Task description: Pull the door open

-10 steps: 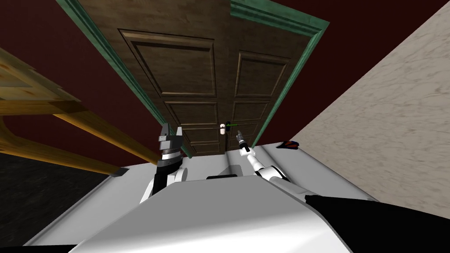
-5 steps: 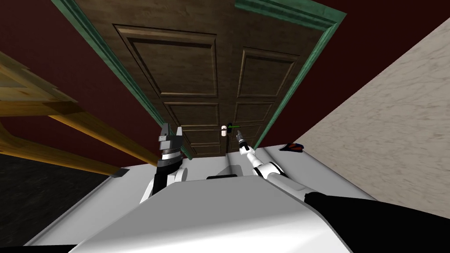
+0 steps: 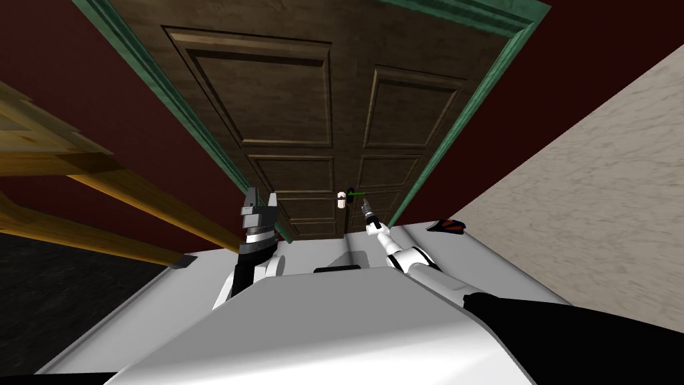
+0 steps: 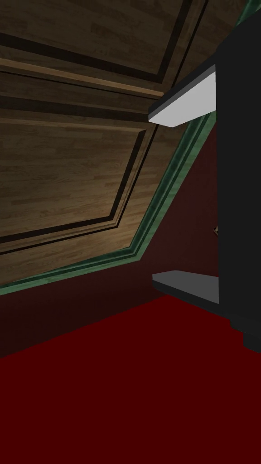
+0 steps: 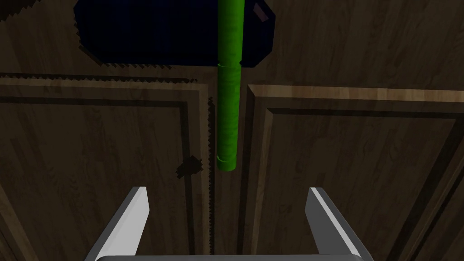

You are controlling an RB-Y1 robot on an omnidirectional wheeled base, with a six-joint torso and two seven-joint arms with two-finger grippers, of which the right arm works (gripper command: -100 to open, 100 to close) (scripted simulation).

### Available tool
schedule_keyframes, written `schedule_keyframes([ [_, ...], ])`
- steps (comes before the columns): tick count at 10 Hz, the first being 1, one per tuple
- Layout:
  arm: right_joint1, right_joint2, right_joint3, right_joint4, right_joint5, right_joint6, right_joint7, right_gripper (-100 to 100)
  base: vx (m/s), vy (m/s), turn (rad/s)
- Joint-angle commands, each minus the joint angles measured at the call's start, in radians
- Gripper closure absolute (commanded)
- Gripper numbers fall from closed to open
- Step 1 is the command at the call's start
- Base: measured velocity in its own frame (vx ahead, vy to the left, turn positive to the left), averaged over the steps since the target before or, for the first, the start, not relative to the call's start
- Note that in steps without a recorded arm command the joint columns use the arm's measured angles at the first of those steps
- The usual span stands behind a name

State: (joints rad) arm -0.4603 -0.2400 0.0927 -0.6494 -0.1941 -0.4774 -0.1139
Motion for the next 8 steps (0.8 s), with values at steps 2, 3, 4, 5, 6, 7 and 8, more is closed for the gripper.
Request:
schedule_keyframes([
  [2, 0.0, -0.04, -0.004, 0.052, -0.032, -0.026, -0.006, -100, -0.01, -0.005, 0.051],
  [3, 0.013, -0.065, -0.007, 0.052, -0.054, -0.027, -0.004, -100, 0.012, 0.033, 0.144],
  [4, 0.019, -0.078, -0.008, 0.052, -0.066, -0.028, -0.003, -100, 0.029, 0.031, 0.094],
  [5, 0.019, -0.078, -0.008, 0.052, -0.066, -0.028, -0.003, -100, 0.032, 0.016, 0.014],
  [6, 0.019, -0.078, -0.008, 0.052, -0.066, -0.028, -0.003, -100, 0.018, 0.01, -0.01],
  [7, 0.038, -0.116, -0.011, 0.051, -0.104, -0.03, 0.001, -100, 0.049, 0.021, 0.2],
  [8, 0.038, -0.116, -0.011, 0.051, -0.104, -0.03, 0.001, -100, 0.048, 0.017, 0.098],
])
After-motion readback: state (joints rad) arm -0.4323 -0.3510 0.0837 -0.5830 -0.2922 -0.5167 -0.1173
